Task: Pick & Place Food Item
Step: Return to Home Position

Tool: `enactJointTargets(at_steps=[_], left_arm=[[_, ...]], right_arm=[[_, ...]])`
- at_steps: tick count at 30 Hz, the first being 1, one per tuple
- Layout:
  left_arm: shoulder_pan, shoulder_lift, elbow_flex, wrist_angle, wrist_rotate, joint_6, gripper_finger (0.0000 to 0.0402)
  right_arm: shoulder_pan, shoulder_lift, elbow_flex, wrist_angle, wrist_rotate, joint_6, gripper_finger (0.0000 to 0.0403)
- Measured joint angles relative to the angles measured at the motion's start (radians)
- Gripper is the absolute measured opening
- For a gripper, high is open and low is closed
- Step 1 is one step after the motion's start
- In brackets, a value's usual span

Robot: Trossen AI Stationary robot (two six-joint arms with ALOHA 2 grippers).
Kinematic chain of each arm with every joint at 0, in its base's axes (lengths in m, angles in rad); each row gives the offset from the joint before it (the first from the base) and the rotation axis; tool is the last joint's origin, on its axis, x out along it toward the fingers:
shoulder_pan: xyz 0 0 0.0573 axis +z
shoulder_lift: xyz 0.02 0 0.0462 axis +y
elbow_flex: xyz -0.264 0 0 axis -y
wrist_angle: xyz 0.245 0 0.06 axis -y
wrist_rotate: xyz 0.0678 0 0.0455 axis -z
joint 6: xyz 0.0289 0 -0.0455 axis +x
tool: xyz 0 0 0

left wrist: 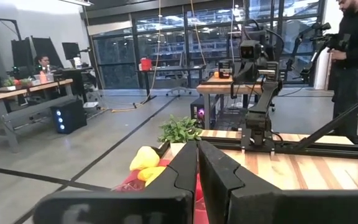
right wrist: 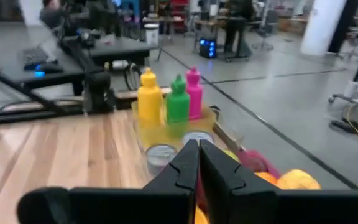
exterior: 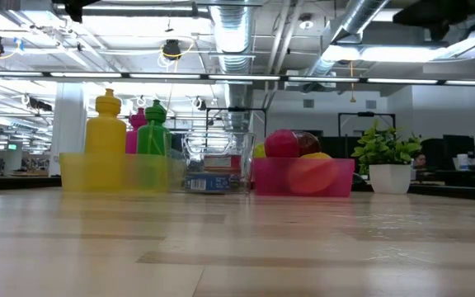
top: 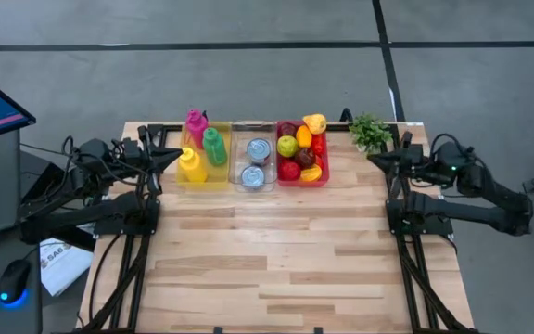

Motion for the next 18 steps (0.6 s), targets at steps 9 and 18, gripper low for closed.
enactJointTargets(at_steps=[9, 18], left_arm=[[0.000, 0.000, 0.000, 0.000, 0.000, 0.001, 0.0006], [0.003, 0.000, 0.000, 0.000, 0.000, 0.001, 0.0006]], right_arm=[[0.000, -0.215, -0.076, 0.015, 0.034, 0.043, 0.0010], [-0.002, -0.269, -0.130, 0.008, 0.080, 0.092, 0.0010]])
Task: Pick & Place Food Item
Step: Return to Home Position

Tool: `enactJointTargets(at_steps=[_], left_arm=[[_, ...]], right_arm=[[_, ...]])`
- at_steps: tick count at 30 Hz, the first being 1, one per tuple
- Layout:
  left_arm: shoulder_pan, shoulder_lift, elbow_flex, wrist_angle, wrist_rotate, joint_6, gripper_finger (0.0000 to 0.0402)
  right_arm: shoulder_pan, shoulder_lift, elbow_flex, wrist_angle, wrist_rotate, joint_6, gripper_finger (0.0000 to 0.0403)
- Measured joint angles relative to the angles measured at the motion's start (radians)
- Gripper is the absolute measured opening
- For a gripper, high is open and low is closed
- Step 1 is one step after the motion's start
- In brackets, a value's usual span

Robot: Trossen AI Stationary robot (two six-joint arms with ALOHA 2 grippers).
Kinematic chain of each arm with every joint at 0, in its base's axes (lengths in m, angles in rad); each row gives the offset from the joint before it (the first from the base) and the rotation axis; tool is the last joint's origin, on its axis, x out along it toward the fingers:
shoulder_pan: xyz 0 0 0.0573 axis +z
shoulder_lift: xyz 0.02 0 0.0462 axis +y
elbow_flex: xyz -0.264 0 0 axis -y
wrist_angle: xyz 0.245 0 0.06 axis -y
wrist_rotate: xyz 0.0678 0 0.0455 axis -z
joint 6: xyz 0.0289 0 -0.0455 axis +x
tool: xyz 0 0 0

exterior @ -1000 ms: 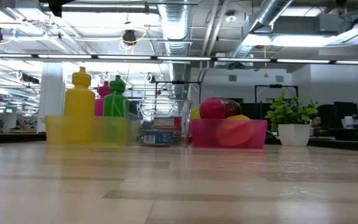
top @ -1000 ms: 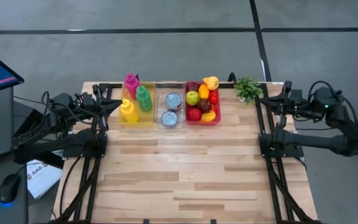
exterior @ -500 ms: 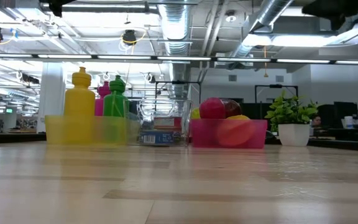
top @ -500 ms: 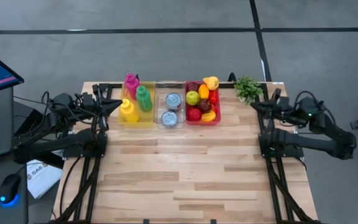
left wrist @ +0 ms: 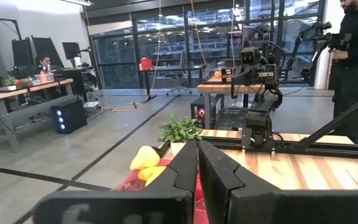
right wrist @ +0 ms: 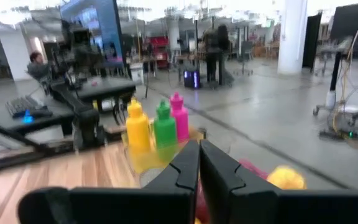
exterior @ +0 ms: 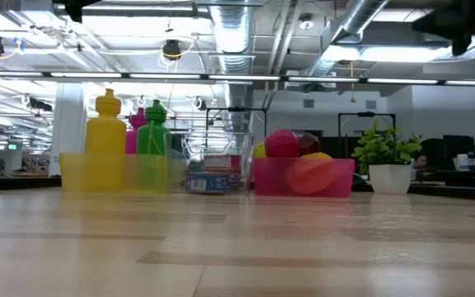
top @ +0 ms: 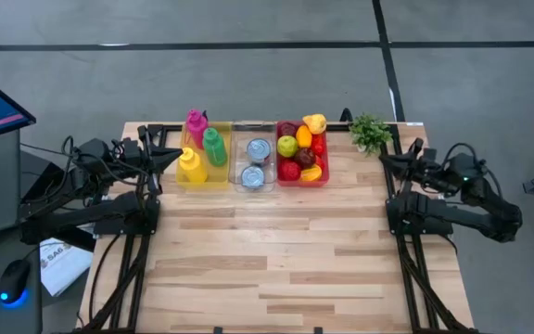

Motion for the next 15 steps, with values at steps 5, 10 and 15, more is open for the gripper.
enactJointTargets(at_steps=[5, 10, 15], left_arm=[[0.000, 0.000, 0.000, -0.001, 0.000, 0.000, 0.0006], [0.000, 0.000, 0.000, -0.001, 0.000, 0.000, 0.0006], [0.000, 0.000, 0.000, -0.008, 0.000, 0.000, 0.0006]], right_arm=[[0.000, 0.000, 0.000, -0.008, -0.001, -0.004, 0.0010], [0.000, 0.000, -0.001, -0.027, -0.002, -0.008, 0.0010], [0.000, 0.000, -0.001, -0.027, -0.002, -0.015, 0.0010]])
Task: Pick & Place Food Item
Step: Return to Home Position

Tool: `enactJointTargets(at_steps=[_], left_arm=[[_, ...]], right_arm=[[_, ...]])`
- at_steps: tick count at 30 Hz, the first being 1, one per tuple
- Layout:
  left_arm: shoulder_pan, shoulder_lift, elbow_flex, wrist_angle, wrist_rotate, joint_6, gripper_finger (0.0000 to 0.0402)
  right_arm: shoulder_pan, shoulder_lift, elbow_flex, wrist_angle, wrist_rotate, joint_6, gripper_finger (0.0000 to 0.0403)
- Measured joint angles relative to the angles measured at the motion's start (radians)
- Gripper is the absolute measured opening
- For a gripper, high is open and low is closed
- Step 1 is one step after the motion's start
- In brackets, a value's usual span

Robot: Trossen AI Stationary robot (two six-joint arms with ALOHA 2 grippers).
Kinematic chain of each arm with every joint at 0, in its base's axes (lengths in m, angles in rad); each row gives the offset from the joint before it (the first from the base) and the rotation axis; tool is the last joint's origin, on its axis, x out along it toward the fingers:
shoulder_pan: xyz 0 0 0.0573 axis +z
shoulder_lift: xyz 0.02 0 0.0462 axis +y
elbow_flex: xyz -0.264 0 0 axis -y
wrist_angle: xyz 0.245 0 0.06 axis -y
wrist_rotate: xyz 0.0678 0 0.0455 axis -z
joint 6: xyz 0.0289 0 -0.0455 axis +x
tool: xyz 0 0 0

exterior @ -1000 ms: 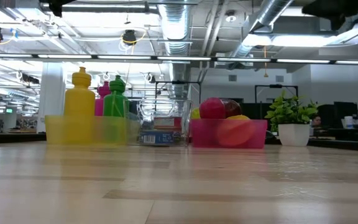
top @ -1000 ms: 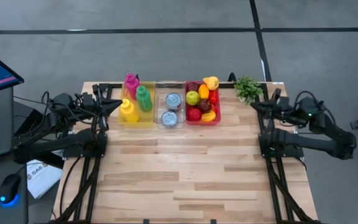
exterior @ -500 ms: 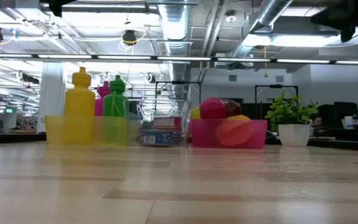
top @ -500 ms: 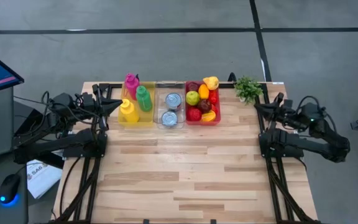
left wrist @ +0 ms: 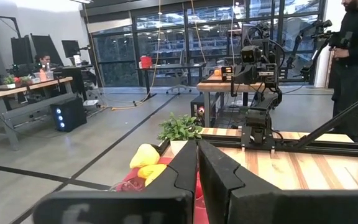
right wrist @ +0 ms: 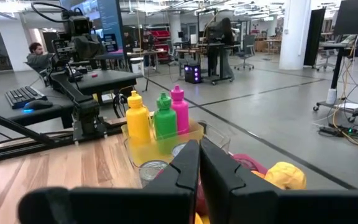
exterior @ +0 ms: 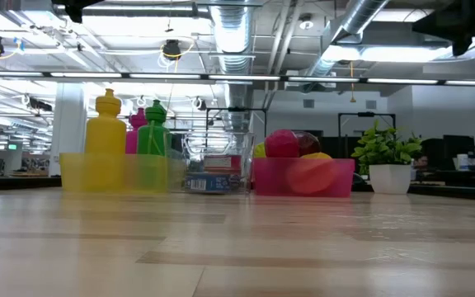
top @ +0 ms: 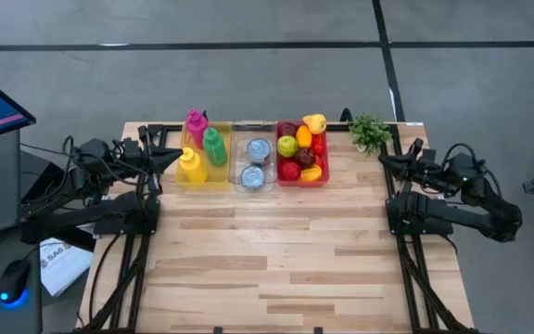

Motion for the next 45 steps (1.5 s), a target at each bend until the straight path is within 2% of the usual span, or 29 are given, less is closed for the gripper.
enactJointTargets(at_steps=[9, 14, 18, 28, 45], left_arm=[[0.000, 0.000, 0.000, 0.000, -0.046, 0.001, 0.0006], [0.000, 0.000, 0.000, 0.001, -0.099, 0.000, 0.0006], [0.000, 0.000, 0.000, 0.001, -0.104, -0.008, 0.0006], [0.000, 0.000, 0.000, 0.028, -0.105, -0.010, 0.0006], [0.000, 0.000, 0.000, 0.049, -0.105, -0.010, 0.0006]], right_arm=[[0.000, 0.000, -0.037, 0.022, -0.016, 0.087, 0.0010], [0.000, 0.000, -0.120, 0.127, -0.023, 0.042, 0.0010], [0.000, 0.000, -0.153, 0.178, -0.023, 0.007, 0.0010], [0.000, 0.000, -0.164, 0.155, -0.022, -0.097, 0.0010], [0.004, 0.000, -0.164, 0.144, -0.029, -0.118, 0.0010]])
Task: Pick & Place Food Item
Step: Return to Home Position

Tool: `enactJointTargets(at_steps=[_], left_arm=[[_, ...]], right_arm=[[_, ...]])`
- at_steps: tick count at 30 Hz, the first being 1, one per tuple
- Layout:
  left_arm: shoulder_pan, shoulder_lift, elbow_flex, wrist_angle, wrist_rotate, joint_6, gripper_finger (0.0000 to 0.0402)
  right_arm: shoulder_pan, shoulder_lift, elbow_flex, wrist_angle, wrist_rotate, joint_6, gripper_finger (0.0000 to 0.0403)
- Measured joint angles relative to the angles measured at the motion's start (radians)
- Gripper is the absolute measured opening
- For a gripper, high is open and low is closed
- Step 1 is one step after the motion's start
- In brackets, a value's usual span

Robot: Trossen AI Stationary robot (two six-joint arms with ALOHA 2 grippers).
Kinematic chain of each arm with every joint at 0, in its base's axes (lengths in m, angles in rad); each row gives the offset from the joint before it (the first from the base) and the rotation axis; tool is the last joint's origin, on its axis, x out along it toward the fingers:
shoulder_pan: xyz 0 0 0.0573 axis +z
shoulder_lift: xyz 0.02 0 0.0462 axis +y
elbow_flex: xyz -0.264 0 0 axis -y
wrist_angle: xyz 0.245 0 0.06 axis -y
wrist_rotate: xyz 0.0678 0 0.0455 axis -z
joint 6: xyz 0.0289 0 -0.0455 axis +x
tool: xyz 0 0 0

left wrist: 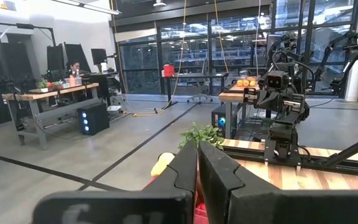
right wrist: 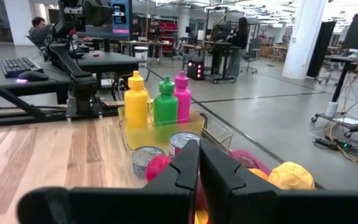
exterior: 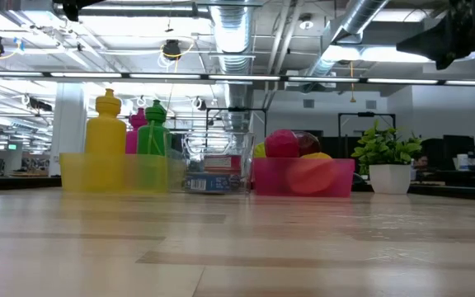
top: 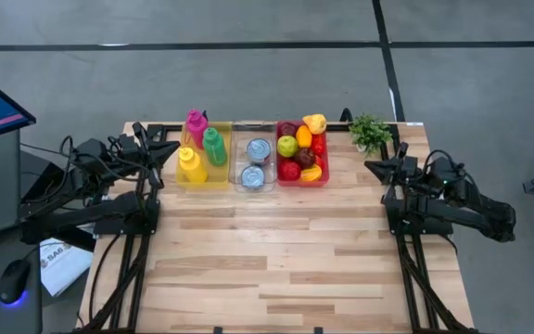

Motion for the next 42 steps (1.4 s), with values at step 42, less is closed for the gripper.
enactJointTargets(at_steps=[42], left_arm=[[0.000, 0.005, 0.000, -0.002, 0.007, -0.001, 0.0006]], right_arm=[[0.007, 0.000, -0.209, 0.033, -0.001, 0.092, 0.0010]])
